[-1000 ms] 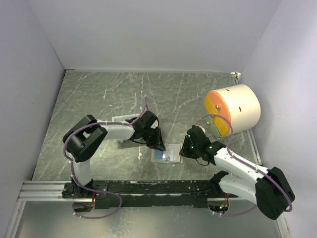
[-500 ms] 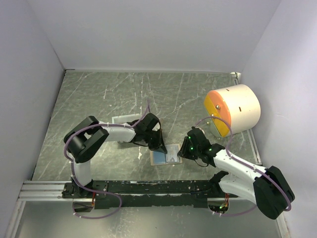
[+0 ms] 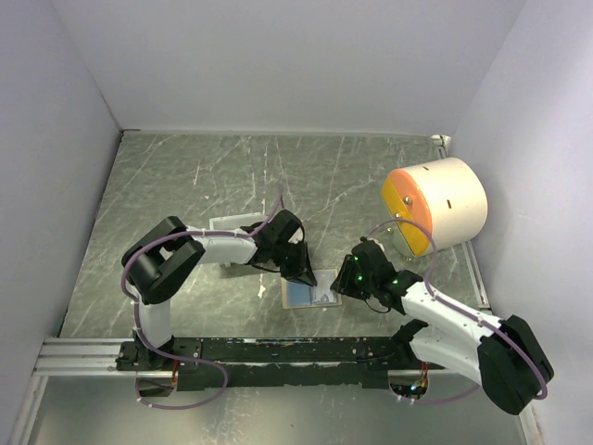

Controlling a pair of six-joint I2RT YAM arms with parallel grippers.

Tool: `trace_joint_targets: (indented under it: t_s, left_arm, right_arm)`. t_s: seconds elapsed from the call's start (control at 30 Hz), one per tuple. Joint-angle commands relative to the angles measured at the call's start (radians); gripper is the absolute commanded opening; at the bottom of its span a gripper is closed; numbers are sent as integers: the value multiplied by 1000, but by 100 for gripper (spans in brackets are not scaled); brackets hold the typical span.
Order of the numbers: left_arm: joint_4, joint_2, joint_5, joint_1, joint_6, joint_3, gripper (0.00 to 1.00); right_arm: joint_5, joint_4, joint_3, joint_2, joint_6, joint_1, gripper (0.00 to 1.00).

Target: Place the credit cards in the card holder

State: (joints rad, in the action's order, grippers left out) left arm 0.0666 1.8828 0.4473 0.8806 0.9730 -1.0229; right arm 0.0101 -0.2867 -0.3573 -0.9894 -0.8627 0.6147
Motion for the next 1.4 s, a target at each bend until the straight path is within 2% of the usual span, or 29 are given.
trace_joint_targets:
  t_s: [0.0,0.07,0.17,0.33,0.43,0.5,0.67,0.8,0.87,0.9,1.03,1.2,1.37]
  left_arm:
    - [36,-28,-31,17,-8,-43,40]
    - [40,-36,-39,16,-7,-41,42]
    - [28,-38,-34,15,-1,-29,40]
    - [1,-30,-17,17,17,-5,37]
    - [-33,-31,-5,18,31,7,18]
    - [-37,-26,0,21,34,1,14]
    - [-53,-11,18,26,43,-8,12]
    - [-8,-26,-17,29,21,-22,22]
    - [34,-45,-53,29,-1,-29,24]
    - [58,-51,-78,28,-12,-33,23]
    - [142,-71,-162,28,-43,-29,7]
    - [167,-86,-200,29,-53,-17,7]
    - [155,-60,-170,36,-57,-26,7]
  right_arm:
    - [-45,-46,-16,60,-12,0,46]
    - [-47,-54,-20,68,-10,0,46]
    - [-34,-43,-10,63,-9,1,34]
    - [-18,-23,11,47,-9,1,28]
    - [-2,-1,23,45,-16,0,26]
    - [9,13,29,40,-19,1,26]
    - [26,38,42,29,-27,1,25]
    - [24,39,47,33,-27,1,25]
    - [24,38,50,36,-29,1,24]
    - [25,38,52,38,-29,1,24]
    - [26,35,57,46,-30,1,24]
    - [24,38,65,46,-31,1,24]
    - [30,47,64,38,-33,1,24]
